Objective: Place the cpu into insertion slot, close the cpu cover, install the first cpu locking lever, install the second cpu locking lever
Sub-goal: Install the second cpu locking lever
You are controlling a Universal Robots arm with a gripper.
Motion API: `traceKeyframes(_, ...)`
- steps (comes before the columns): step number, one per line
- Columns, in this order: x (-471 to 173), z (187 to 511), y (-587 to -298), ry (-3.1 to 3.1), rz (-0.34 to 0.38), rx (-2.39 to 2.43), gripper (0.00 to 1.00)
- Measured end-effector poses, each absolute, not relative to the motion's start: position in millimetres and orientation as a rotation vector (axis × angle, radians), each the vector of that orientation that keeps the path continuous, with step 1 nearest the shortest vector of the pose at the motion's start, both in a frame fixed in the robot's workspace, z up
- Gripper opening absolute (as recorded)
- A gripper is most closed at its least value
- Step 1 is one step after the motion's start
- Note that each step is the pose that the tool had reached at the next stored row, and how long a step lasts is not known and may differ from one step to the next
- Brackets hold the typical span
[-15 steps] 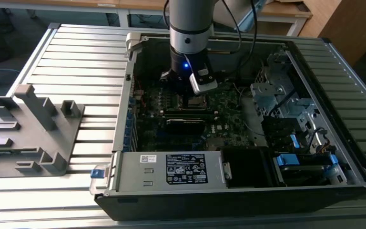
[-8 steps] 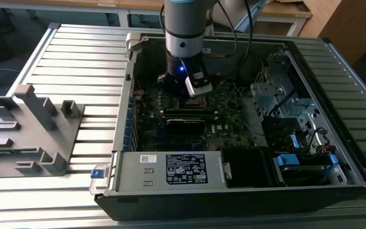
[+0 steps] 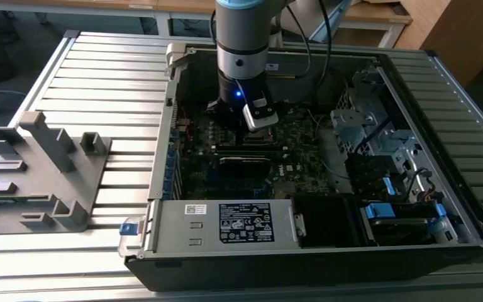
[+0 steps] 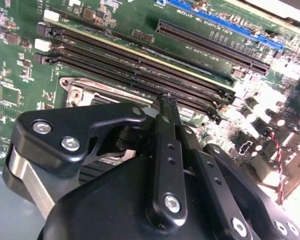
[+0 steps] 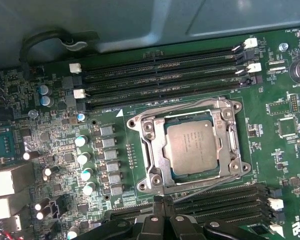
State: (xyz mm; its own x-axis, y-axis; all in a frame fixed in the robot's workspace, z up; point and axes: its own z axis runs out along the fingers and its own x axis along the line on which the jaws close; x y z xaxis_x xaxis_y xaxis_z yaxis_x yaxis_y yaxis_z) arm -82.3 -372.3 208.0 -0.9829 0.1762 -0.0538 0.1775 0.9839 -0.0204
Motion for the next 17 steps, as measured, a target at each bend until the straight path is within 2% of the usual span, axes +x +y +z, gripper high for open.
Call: traceKeyframes(17, -82.8, 202.5, -372.2, 3.078, -0.036, 0.275, 0.1)
